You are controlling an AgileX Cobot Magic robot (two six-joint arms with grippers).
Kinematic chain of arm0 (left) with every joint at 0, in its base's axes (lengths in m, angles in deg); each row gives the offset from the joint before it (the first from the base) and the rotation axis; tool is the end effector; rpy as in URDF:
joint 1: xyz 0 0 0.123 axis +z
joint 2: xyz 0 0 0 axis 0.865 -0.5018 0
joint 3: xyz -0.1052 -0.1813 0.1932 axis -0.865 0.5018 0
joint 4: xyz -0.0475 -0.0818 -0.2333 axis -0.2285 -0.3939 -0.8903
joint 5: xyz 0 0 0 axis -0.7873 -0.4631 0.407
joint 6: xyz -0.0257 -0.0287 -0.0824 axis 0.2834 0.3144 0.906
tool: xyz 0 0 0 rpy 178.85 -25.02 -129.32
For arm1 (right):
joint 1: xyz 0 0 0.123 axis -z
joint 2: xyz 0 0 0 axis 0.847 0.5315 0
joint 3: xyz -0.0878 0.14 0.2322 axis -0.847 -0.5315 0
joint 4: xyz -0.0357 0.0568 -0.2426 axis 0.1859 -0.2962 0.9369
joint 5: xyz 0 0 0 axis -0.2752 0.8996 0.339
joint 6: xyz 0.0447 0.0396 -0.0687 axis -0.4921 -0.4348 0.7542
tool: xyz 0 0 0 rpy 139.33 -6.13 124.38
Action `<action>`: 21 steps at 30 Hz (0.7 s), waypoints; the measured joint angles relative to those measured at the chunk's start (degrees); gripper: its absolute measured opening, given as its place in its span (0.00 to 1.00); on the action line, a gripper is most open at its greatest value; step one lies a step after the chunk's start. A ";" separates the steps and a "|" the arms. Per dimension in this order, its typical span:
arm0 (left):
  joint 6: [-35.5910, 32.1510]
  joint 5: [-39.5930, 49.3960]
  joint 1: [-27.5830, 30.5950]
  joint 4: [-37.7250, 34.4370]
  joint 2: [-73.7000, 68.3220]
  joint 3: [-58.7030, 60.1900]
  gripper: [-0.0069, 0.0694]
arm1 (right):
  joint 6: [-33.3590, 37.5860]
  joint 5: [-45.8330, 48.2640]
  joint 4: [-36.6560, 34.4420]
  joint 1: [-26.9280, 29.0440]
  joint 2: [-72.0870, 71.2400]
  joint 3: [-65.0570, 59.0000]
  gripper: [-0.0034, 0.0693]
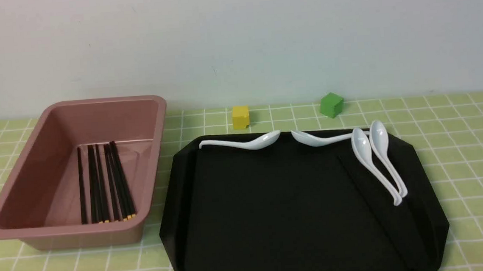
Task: On green tablecloth take chopsticks from black tray and put them in box.
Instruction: 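Move the gripper over the chopsticks on the black tray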
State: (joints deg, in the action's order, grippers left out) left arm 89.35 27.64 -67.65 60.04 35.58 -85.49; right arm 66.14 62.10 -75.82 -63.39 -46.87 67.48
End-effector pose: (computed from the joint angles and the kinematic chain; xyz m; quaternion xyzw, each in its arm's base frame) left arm 0.0515 -0.0090 0.1693 -0.0856 0.8046 -0.1535 0.5673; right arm 0.0533 0.0052 0.1744 -0.0235 0.7998 0.0400 0.5985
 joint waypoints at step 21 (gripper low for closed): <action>0.00 0.00 0.00 0.00 0.00 0.00 0.40 | 0.00 0.07 0.00 0.00 0.00 0.01 0.32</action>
State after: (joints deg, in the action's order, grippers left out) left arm 89.35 27.64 -67.65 60.04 35.58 -85.49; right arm 66.14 62.17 -75.82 -63.39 -46.87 67.49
